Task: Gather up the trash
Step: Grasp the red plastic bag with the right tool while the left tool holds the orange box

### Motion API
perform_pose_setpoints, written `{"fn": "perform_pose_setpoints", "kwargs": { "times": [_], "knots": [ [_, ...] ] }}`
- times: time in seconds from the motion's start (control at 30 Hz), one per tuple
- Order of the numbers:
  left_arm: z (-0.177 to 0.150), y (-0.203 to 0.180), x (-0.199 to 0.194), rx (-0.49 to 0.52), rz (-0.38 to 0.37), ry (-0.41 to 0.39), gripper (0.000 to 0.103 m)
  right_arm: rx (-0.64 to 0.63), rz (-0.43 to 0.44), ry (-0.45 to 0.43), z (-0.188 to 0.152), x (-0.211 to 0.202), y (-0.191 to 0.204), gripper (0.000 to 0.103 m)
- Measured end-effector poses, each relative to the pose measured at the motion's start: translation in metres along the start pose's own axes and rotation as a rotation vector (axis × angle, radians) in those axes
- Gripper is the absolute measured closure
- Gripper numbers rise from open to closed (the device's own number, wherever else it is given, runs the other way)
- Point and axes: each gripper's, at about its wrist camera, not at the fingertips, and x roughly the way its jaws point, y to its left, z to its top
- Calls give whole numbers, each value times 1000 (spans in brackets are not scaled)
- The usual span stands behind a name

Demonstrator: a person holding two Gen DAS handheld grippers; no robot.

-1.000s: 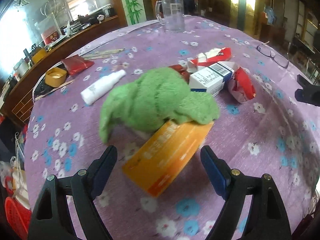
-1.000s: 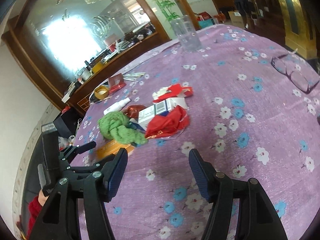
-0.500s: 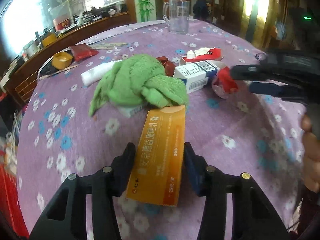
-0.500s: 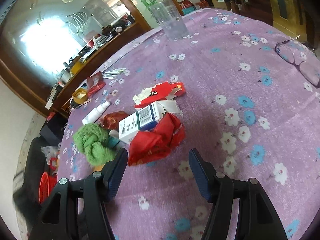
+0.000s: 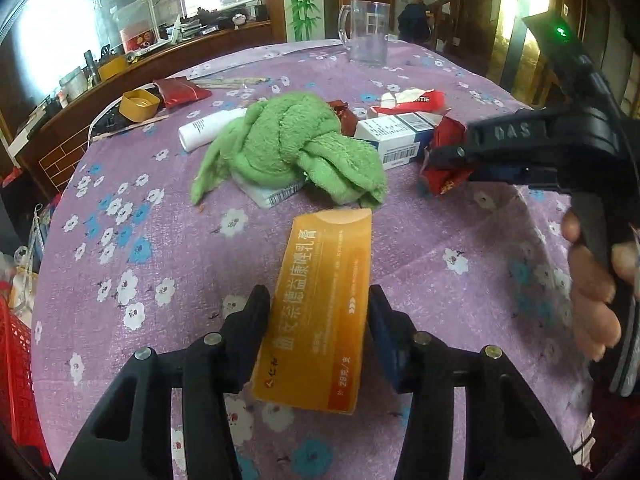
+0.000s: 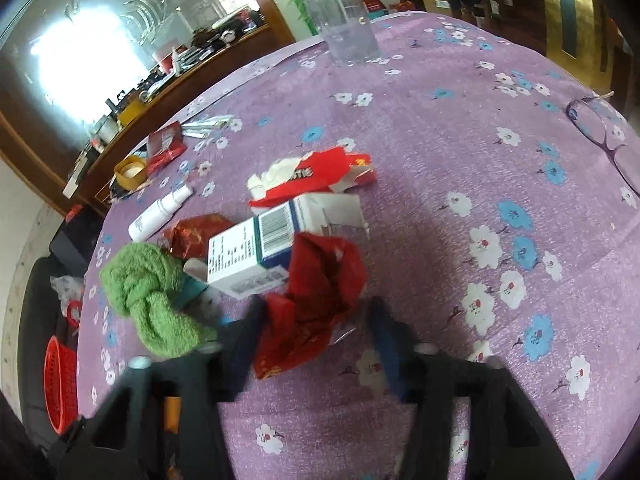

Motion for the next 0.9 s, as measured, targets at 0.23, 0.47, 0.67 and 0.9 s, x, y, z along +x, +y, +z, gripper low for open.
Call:
{"fn": "perform_pose_setpoints", "kwargs": {
  "times": [0.23, 0.47, 0.67, 0.9],
  "knots": [
    [-7, 9, -7, -64, 26, -58, 56, -62, 68, -60, -20, -16, 6, 71],
    [-24, 17, -37, -142, 75, -185, 56, -142, 151, -172, -58, -49, 25, 71],
    [-41, 25, -52, -205, 119, -247, 56, -230, 182, -245, -86, -64, 47, 71],
    [-48, 32, -59, -235, 116, -271, 56, -271, 177, -266, -102, -66, 56, 71]
  ]
}}
